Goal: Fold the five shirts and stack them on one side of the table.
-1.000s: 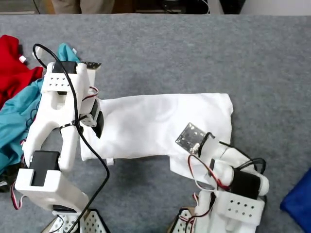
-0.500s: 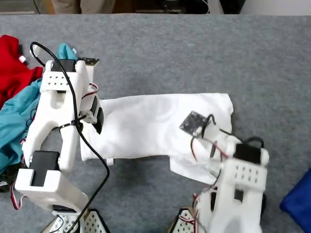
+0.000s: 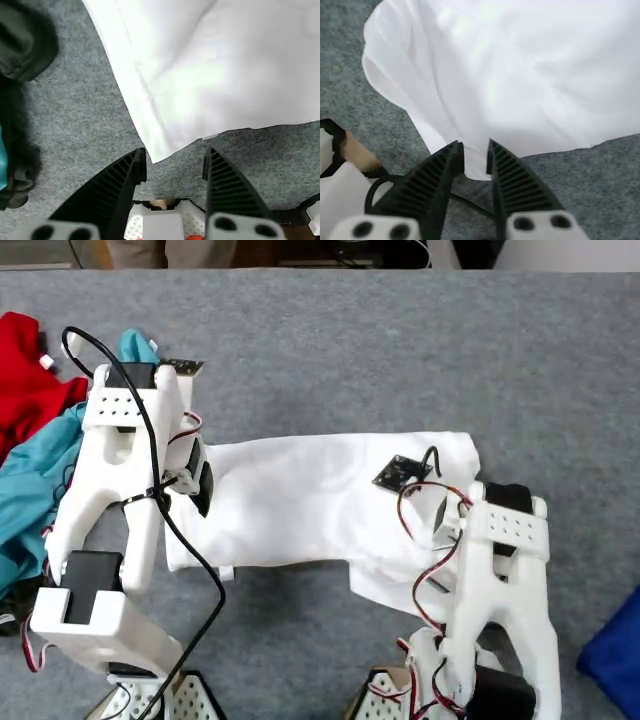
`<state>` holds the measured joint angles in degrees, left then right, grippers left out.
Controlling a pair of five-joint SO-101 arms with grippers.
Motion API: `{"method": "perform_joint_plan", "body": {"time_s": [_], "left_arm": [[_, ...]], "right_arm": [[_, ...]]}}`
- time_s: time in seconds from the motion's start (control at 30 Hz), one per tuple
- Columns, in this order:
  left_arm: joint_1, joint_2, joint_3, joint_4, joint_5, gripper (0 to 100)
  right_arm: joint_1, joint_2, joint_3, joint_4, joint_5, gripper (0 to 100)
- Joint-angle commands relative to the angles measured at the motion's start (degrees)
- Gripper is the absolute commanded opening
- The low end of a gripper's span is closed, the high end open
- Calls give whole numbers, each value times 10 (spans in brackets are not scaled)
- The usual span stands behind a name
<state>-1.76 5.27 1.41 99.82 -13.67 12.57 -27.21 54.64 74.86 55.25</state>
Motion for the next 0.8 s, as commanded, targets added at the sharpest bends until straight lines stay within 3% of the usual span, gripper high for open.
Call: {"method": "perform_joint_plan", "body": {"time_s": [0.0, 0.5, 0.67, 0.77], "left_arm": [[-4, -24, 9, 8, 4, 197], [-5, -27, 25, 9, 21, 197], [-5, -27, 11, 9, 21, 200], [-24, -23, -35, 8, 40, 201]], "right_arm": [[3, 3, -23, 17, 4, 43], [7, -2, -36, 213, 192, 44], [28, -51, -133, 249, 188, 44], [39, -60, -219, 243, 148, 44]]}}
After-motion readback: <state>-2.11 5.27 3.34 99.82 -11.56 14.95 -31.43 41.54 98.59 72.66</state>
